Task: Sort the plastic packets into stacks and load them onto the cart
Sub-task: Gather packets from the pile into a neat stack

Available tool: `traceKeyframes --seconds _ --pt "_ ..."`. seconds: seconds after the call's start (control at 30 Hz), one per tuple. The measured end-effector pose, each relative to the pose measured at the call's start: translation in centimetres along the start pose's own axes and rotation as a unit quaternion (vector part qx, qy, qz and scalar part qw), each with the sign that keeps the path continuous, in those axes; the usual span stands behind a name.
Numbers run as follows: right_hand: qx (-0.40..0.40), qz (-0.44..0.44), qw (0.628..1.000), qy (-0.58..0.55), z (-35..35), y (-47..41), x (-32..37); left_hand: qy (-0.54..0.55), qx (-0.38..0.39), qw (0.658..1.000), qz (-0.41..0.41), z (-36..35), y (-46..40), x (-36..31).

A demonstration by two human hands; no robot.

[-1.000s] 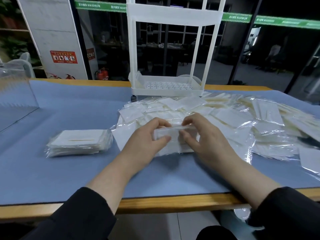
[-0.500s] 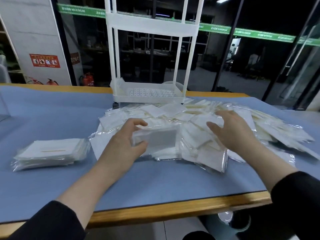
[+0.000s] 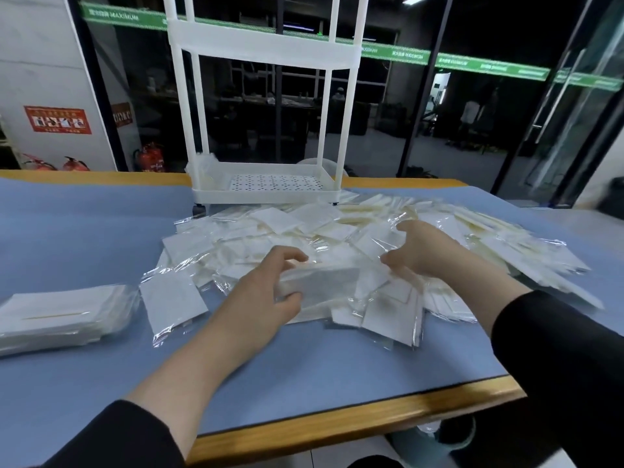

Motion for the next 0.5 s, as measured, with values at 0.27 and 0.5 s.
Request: traceKeyframes --seconds 0.27,0.5 --pt "0.017 -0.005 0.999 -0.046 0.2 0.6 0.4 0.025 -0.003 0.999 0.024 0.0 -0.2 0.6" --pt "-0.073 0.037 0.984 -0.158 2.5 1.3 1.1 0.1 -0.06 0.992 0.041 1.0 0.0 0.0"
Point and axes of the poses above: each hand's wrist, its own y-axis away from the middle knuckle, its own z-axis out of the back of the hand, x = y × z, the point moved 4 cm from there along -y, towards the middle knuckle, and after that the axes turned 7 degrees about -x, right-handed, at the moved point
